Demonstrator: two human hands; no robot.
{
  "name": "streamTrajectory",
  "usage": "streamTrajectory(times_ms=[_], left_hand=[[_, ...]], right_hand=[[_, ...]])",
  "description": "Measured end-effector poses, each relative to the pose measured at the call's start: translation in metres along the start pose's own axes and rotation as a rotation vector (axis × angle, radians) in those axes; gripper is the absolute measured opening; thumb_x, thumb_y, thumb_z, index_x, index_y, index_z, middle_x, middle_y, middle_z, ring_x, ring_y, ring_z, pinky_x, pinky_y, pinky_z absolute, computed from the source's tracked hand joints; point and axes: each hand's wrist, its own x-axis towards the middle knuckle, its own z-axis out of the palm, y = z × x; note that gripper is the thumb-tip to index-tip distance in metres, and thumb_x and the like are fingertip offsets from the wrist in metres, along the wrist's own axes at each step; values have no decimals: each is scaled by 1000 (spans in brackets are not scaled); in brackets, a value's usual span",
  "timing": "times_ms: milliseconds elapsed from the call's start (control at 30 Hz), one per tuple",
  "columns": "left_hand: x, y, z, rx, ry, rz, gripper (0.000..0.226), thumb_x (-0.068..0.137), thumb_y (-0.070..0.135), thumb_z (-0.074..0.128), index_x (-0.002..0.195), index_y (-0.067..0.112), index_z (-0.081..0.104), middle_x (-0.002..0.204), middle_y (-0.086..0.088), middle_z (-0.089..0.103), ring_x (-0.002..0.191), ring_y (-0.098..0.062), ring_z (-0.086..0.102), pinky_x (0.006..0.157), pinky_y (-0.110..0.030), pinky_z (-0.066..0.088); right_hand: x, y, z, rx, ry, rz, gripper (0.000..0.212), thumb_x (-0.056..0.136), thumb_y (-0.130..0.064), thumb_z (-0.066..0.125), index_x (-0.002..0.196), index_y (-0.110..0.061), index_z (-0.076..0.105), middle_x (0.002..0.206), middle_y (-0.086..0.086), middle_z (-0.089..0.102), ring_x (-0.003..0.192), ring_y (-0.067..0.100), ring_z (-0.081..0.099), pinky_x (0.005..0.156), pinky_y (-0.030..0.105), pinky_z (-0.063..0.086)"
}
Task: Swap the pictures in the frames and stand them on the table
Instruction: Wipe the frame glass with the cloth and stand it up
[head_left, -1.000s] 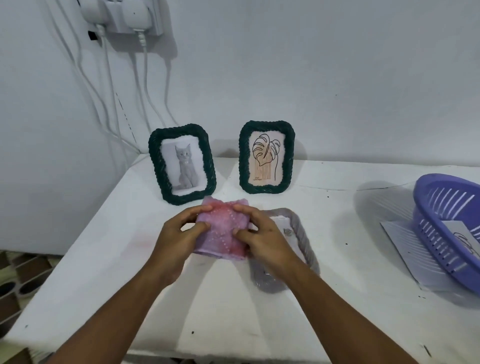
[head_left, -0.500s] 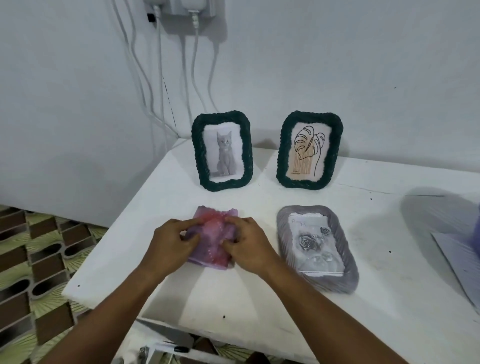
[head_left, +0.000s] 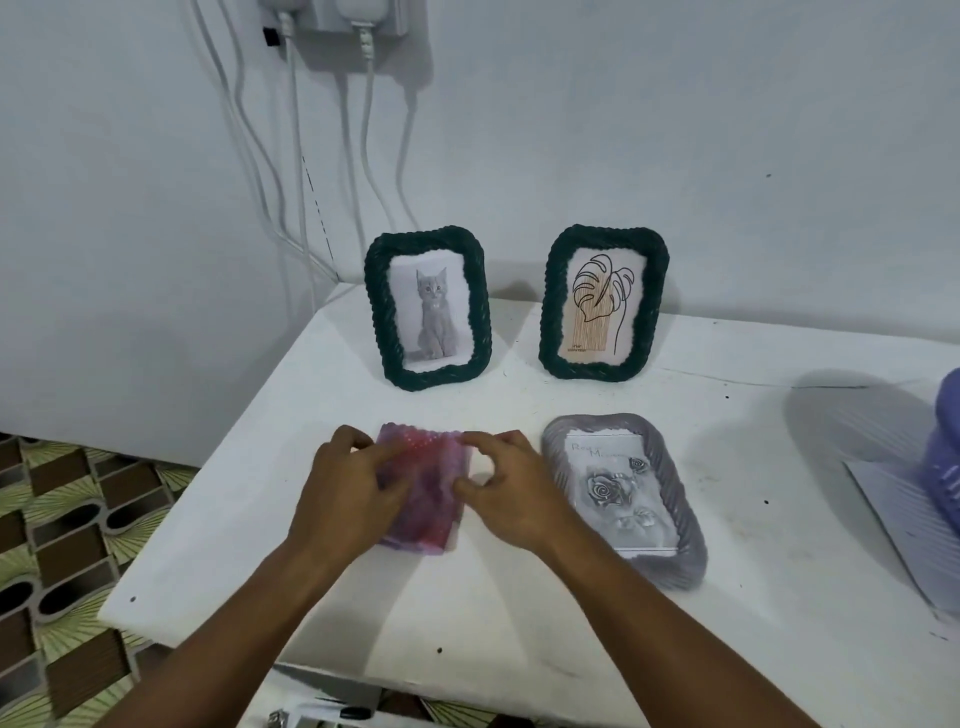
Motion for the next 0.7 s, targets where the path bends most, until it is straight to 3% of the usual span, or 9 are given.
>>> streamTrajectory(times_ms=[100, 167, 233, 400, 567, 700], left_hand=[[6, 32, 10, -97, -56, 93, 33, 86, 29, 57, 118, 29, 64, 105, 2, 60, 95, -15, 58, 90, -26, 45], [9, 54, 22, -90, -114, 167, 34, 88, 33, 55, 121, 35, 60, 99, 7, 64, 84, -9, 60, 85, -30, 49], [13, 71, 36, -124, -210, 190, 37, 90, 32, 55, 127, 37, 53, 106, 6, 63, 78, -7, 60, 79, -27, 50], [21, 97, 63, -134, -367, 196, 49, 90, 36, 57, 137, 34, 42, 122, -2, 57, 96, -17, 60, 80, -25, 45], [20, 107, 71, -180, -365, 193, 53, 90, 30, 58, 140, 29, 42, 128, -4, 55, 102, -26, 61, 91, -30, 45], [17, 114, 73, -386, -358, 59, 49, 88, 22, 61, 134, 34, 48, 119, 10, 56, 99, -11, 58, 79, -19, 43]], right_hand=[[-7, 20, -36, -27, 178, 45, 40, 89, -28, 63, 128, -26, 55, 115, -1, 54, 84, 12, 58, 77, 19, 40], [-14, 36, -59, -29, 265, 113, 35, 90, -25, 62, 125, -27, 57, 113, -5, 57, 89, 10, 58, 77, 19, 44], [-22, 53, -77, -80, 311, 165, 31, 91, -25, 60, 121, -30, 57, 115, -7, 57, 92, 10, 58, 79, 19, 45], [-41, 88, -99, -247, 417, 207, 32, 91, -29, 56, 124, -28, 57, 118, 4, 58, 107, 21, 50, 85, 25, 34], [-44, 106, -100, -364, 304, 361, 44, 91, -40, 47, 135, -35, 44, 123, 10, 54, 118, 31, 41, 91, 36, 33], [-47, 98, -101, -161, 265, 354, 43, 92, -36, 52, 134, -38, 43, 116, 7, 51, 116, 28, 41, 95, 34, 35]])
